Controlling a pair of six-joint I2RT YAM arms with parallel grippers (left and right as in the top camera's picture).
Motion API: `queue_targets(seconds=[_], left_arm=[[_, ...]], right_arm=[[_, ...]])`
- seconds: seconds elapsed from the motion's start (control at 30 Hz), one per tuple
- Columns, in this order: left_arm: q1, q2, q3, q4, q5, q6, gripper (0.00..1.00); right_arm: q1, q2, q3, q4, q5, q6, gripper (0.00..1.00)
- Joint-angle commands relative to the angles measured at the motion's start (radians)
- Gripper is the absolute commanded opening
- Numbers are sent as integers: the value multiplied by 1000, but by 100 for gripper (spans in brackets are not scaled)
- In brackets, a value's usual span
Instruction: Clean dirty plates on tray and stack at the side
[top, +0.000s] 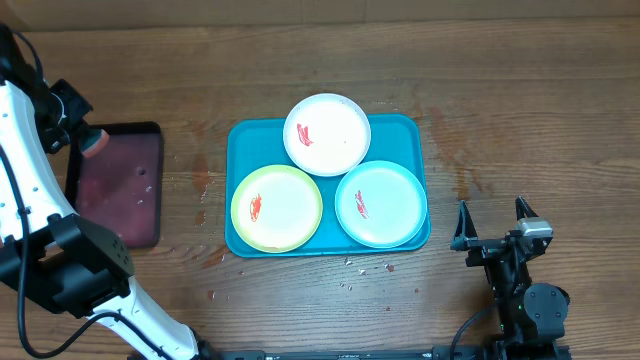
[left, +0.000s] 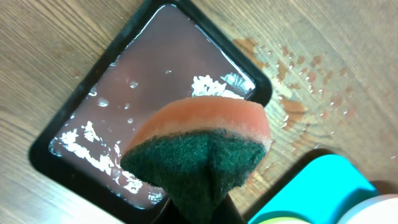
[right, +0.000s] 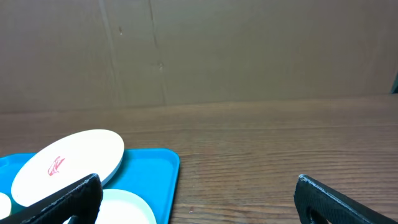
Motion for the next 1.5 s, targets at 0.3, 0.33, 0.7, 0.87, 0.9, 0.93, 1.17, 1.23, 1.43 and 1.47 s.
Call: queue_targets(seconds=[0.3,0.33,0.7,0.87,0.9,0.93,1.17,1.23,1.43,1.47], left_arm=[[5,0,-502,280,-439,-19,4],[4,-4,-480,265,-441,-36,4],[-80,-99,-287,240,-386,-35,4],[-97,-7,-519,338,-456,-26,4],[-97,18,-546,323,-520,-20,4],[-97,35,-549,306,-571,-28,4],[-97,-13,-386,143,-733,-183,4],[-97,-51,-297,113,-632,-182,4],[-98,-175,-89,74,18,-39,4],[-98,-189,-90,70,85,-27,4]], right_arm=[[-2,-8,-11,6,9,-4,100],[-2,-8,-11,6,9,-4,100],[-2,-8,-11,6,9,-4,100],[-2,-8,-11,6,9,-4,100],[-2,-8,-11,6,9,-4,100],[-2,-8,-11,6,9,-4,100],[-2,-8,-11,6,9,-4,100],[-2,-8,-11,6,9,-4,100],[-2,-8,-11,6,9,-4,100],[-2,-8,-11,6,9,-4,100]])
